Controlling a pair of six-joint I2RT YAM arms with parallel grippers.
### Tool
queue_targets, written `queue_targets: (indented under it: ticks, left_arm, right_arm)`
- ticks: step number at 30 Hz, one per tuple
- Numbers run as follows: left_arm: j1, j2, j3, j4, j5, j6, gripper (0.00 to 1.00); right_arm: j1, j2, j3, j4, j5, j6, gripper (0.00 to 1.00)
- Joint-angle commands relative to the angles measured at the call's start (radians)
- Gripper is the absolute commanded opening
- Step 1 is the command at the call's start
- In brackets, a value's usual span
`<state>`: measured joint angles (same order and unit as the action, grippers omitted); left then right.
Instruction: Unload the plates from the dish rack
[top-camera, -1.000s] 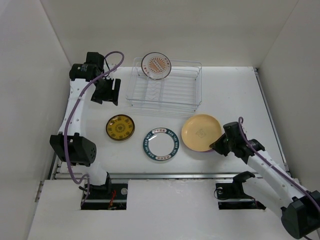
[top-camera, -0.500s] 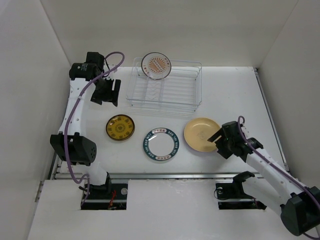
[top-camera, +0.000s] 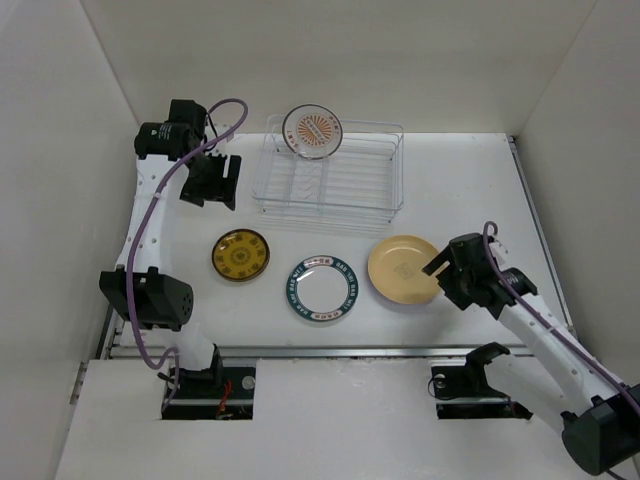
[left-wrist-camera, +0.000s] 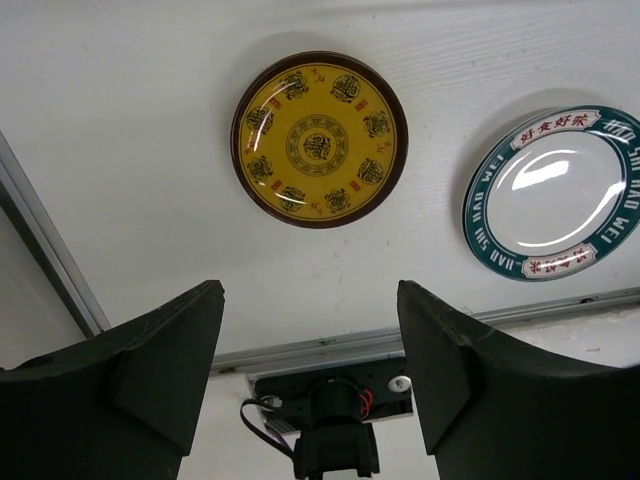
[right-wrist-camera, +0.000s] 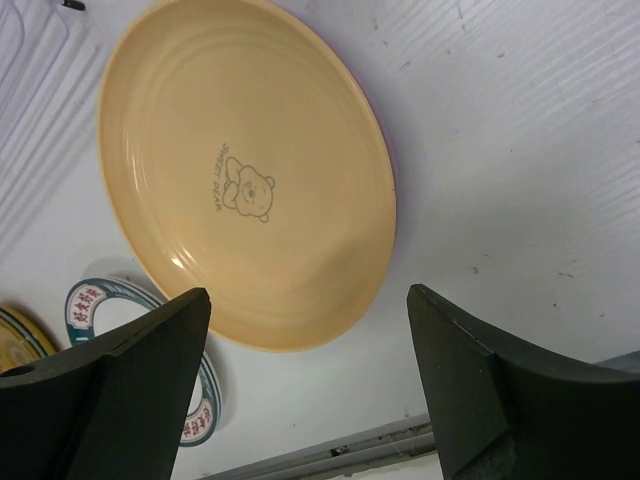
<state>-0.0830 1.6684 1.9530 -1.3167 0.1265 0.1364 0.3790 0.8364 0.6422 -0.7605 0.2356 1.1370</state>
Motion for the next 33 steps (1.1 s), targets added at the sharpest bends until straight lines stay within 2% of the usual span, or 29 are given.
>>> queue_targets:
  ticks: [1,3,6,10,15,19,27,32,33]
  left_arm:
    - [0.005,-0.053,-0.02,-0.015,-0.013,0.025,0.68]
    - [0.005,-0.085,-0.057,-0.003,-0.013,0.034,0.68]
    - [0.005,-0.096,-0.089,0.008,-0.034,0.055,0.68]
    - [0.005,-0.096,-0.111,0.017,-0.064,0.065,0.69]
    - [0.005,-0.087,-0.12,0.027,-0.064,0.065,0.69]
    - [0.005,-0.065,-0.12,0.027,-0.073,0.065,0.69]
    - [0.005,-0.012,-0.074,0.027,-0.107,0.065,0.69]
    - [0.005,-0.001,-0.049,0.008,-0.125,0.074,0.69]
    - [0.005,-0.001,-0.049,0.008,-0.137,0.074,0.69]
  right_arm:
    - [-0.002,0.041,0.089,-0.01,0.034,-0.081,0.86]
    - [-0.002,0.093,0.112,0.016,0.012,-0.15,0.86]
    - [-0.002,0.19,0.142,0.026,0.011,-0.16,0.86]
    - [-0.002,0.277,0.155,0.122,-0.002,-0.193,0.75]
    - [-0.002,0.392,0.146,0.277,-0.077,-0.203,0.72]
    - [-0.002,0.515,0.146,0.286,-0.088,-0.224,0.7]
    - [-0.011,0.584,0.169,0.305,-0.108,-0.244,0.7]
    - [-0.011,0.527,0.305,0.193,-0.066,-0.302,0.7]
    - [-0.011,0.494,0.38,0.137,-0.049,-0.334,0.7]
